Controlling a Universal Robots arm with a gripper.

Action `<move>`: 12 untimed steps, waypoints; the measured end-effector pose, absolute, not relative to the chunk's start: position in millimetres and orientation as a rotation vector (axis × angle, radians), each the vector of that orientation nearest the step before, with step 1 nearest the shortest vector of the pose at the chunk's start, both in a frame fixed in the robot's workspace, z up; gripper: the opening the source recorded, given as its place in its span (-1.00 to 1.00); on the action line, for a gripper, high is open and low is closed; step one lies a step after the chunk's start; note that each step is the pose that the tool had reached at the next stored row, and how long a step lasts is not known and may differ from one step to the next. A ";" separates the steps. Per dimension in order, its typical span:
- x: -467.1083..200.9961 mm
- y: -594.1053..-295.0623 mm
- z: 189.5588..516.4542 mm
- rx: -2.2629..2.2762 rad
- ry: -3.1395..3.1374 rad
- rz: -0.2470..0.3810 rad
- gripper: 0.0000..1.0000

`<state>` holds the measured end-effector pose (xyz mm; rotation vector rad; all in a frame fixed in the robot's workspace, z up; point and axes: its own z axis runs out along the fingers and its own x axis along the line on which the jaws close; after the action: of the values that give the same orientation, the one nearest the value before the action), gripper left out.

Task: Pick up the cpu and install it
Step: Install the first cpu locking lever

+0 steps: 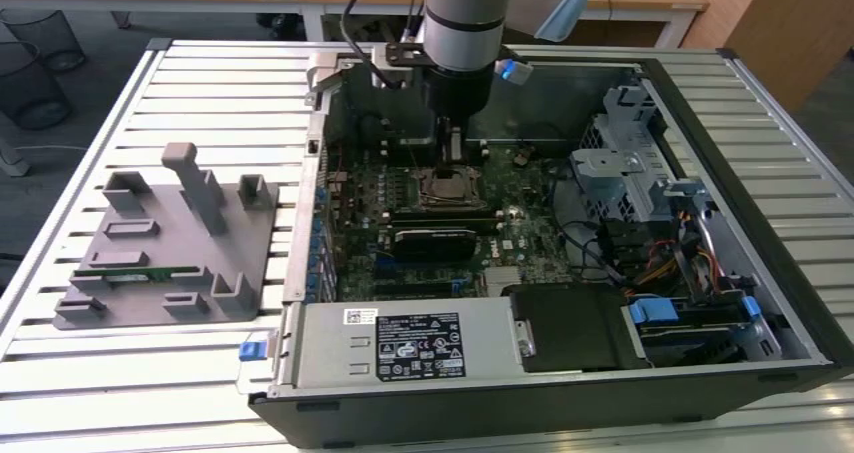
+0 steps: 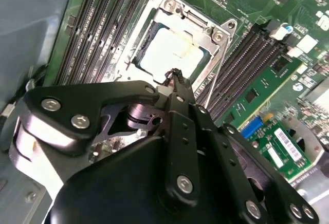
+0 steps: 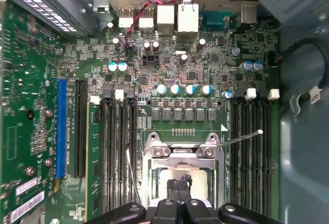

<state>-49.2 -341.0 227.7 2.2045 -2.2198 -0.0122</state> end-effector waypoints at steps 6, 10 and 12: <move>-49.2 -341.0 249.8 2.205 -2.220 -0.011 -0.79; -49.5 -341.0 260.1 2.221 -2.205 -0.010 -0.79; -49.5 -341.0 260.1 2.260 -2.165 -0.010 -0.79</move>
<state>-49.5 -341.0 260.1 2.2602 -2.1652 -0.0095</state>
